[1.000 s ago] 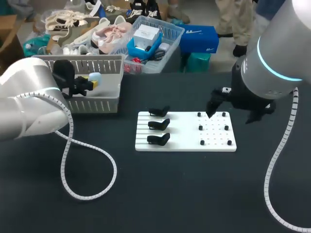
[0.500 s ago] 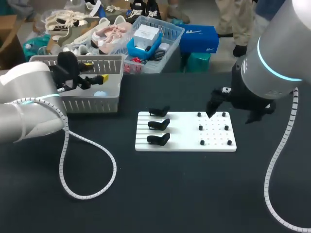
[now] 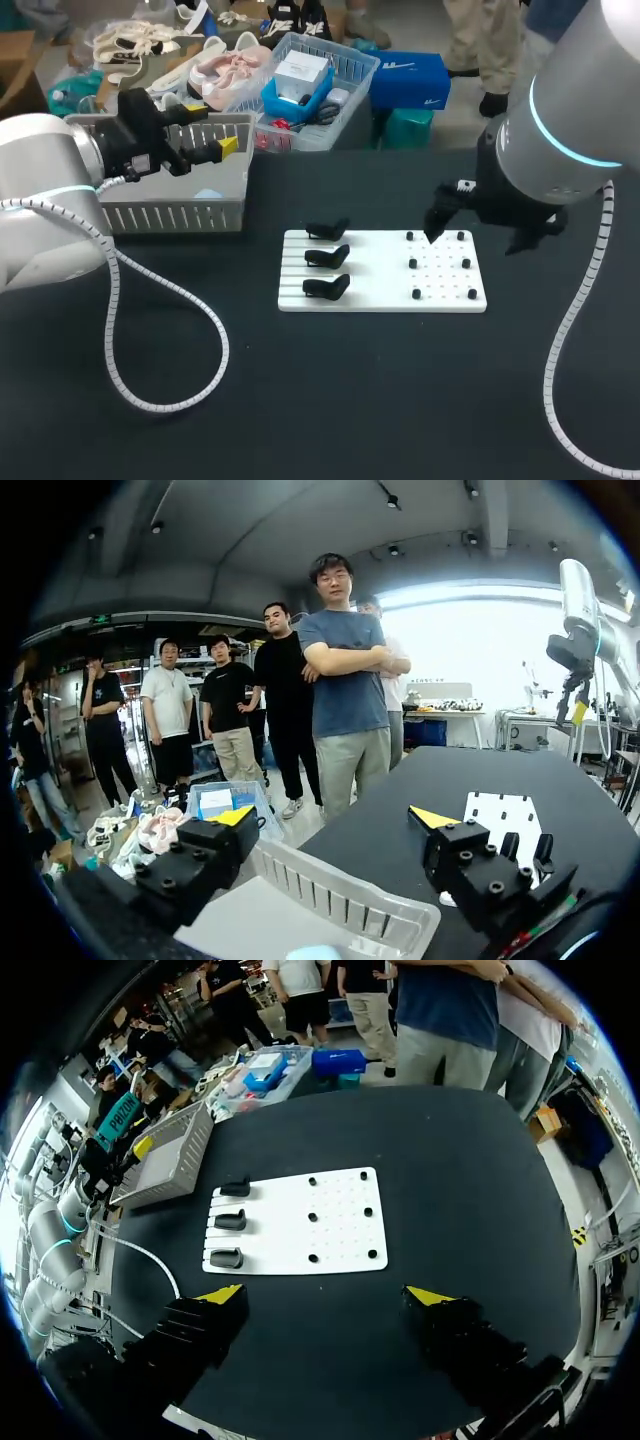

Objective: Pick up each earbud case from the left stands, insert the matching earbuds, close the lid, and place the case in the box.

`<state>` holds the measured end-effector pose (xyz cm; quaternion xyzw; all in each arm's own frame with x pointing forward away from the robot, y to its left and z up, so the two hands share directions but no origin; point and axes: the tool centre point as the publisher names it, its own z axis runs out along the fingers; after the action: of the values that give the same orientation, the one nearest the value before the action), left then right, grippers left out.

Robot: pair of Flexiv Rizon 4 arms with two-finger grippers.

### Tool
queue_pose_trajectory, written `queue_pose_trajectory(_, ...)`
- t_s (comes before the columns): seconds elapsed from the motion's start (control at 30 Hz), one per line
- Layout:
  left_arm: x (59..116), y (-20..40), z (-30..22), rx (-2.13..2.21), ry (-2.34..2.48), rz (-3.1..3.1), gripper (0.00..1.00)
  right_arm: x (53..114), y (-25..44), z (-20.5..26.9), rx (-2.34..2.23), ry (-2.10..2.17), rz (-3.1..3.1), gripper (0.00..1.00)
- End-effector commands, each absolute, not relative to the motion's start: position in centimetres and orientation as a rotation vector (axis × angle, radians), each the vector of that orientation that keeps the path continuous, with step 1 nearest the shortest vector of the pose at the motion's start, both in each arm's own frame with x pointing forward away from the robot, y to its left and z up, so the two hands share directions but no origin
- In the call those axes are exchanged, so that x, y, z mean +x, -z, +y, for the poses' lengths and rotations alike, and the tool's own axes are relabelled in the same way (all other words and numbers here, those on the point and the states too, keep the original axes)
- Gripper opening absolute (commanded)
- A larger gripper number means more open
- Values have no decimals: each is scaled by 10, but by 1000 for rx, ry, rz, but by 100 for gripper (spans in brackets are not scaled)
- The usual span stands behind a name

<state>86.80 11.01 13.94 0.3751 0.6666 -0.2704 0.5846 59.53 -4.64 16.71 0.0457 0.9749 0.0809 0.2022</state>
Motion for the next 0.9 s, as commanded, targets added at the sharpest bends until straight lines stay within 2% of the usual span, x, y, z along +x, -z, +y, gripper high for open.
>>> queue_pose_trajectory(0.03, 826, -154, 108, 903, 646, 1562, 100, 593, -166, -47, 132, -228, 2712, 100)
queue_pose_trajectory(0.47, 773, -168, 36, 1025, 750, 1576, 100, 593, -166, -47, 132, -228, 2712, 100)
queue_pose_trajectory(0.9, 708, -148, 5, 1066, 725, 1708, 100, 593, -166, -47, 132, -228, 2712, 100)
